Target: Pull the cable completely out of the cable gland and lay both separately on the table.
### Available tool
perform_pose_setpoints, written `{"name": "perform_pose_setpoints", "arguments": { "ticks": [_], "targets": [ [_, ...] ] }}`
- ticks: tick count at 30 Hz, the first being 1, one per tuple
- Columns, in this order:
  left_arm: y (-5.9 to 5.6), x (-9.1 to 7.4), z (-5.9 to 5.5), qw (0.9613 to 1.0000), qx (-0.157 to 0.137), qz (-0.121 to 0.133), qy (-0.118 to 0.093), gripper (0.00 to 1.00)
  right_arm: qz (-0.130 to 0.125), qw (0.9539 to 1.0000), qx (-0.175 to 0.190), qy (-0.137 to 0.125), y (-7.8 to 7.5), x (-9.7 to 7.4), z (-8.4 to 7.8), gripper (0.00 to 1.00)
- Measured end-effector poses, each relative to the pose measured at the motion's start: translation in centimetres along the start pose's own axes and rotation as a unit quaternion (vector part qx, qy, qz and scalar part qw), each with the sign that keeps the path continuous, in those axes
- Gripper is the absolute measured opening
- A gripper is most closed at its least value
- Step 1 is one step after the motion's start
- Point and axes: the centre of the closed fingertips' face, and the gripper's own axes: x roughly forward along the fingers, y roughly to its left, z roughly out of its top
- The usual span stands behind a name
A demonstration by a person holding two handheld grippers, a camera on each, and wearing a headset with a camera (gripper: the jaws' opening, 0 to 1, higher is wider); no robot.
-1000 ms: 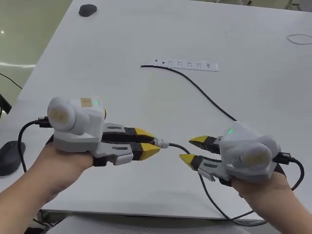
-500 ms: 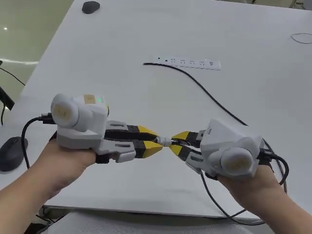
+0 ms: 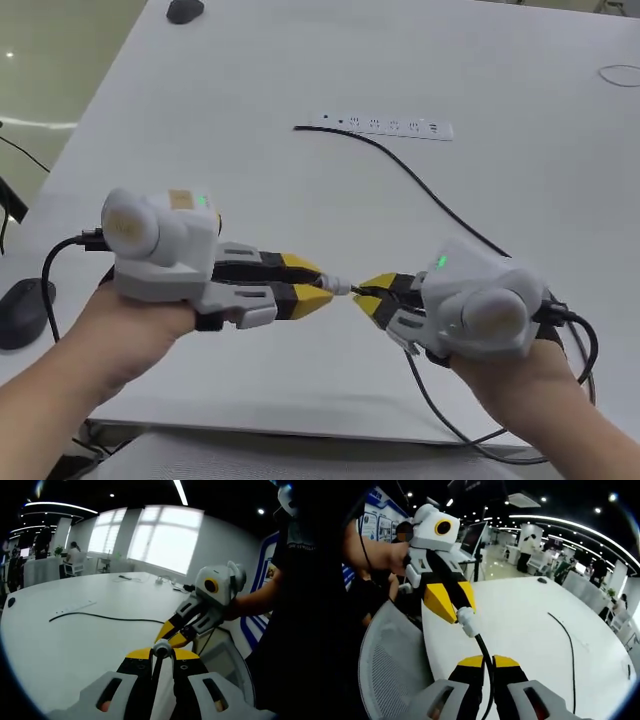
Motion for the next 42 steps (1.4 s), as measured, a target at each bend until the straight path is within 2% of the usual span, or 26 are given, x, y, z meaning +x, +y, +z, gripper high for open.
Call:
{"name": "perform_pose_setpoints", "arguments": {
  "ticks": [4, 6, 9, 11, 14, 20, 23, 32, 35, 37, 42],
  "targets": [
    [0.2, -0.1, 0.4, 1.0000, -0.003, 0.001, -0.007, 0.15, -0.009, 0.9980, 0.062, 0.009, -0.8, -0.1, -1.3, 0.00],
    [0.3, -0.2, 0.5, 0.9999, -0.003, 0.002, -0.010, 0.15, -0.015, 0.9966, 0.080, 0.009, -1.4, -0.3, -2.0, 0.00],
    [0.3, -0.2, 0.7, 0.9999, -0.001, 0.001, -0.013, 0.15, -0.018, 0.9929, 0.117, 0.015, -1.8, -0.3, -3.2, 0.00],
    [0.3, -0.3, 0.8, 0.9999, 0.000, 0.001, -0.015, 0.15, -0.019, 0.9884, 0.150, 0.019, -1.8, -0.4, -4.0, 0.00],
    [0.2, -0.3, 0.9, 0.9999, 0.000, 0.001, -0.015, 0.15, -0.021, 0.9857, 0.166, 0.022, -2.0, -0.4, -4.9, 0.00],
    [-0.1, -0.2, 0.8, 0.9999, 0.001, -0.002, -0.012, 0.15, -0.007, 0.9739, 0.223, 0.044, -1.3, -0.2, -6.9, 0.00],
    [-0.4, -0.1, 0.6, 1.0000, 0.003, -0.003, -0.007, 0.15, 0.001, 0.9712, 0.233, 0.050, -0.8, -0.1, -7.4, 0.00],
    [-0.4, -0.2, 0.5, 1.0000, 0.003, 0.000, -0.005, 0.15, 0.000, 0.9752, 0.216, 0.048, -0.7, -0.3, -7.2, 0.01],
    [-0.4, -0.3, 0.5, 1.0000, 0.006, 0.001, -0.006, 0.15, 0.000, 0.9783, 0.201, 0.049, -0.6, -0.3, -7.2, 0.01],
    [-0.3, -0.3, 0.5, 1.0000, 0.008, 0.001, -0.005, 0.15, 0.001, 0.9821, 0.182, 0.048, -0.6, -0.3, -7.2, 0.01],
    [-0.2, -0.4, 0.6, 1.0000, -0.001, -0.002, -0.007, 0.15, 0.004, 0.9876, 0.149, 0.050, -0.3, -0.2, -7.1, 0.01]
  ]
}}
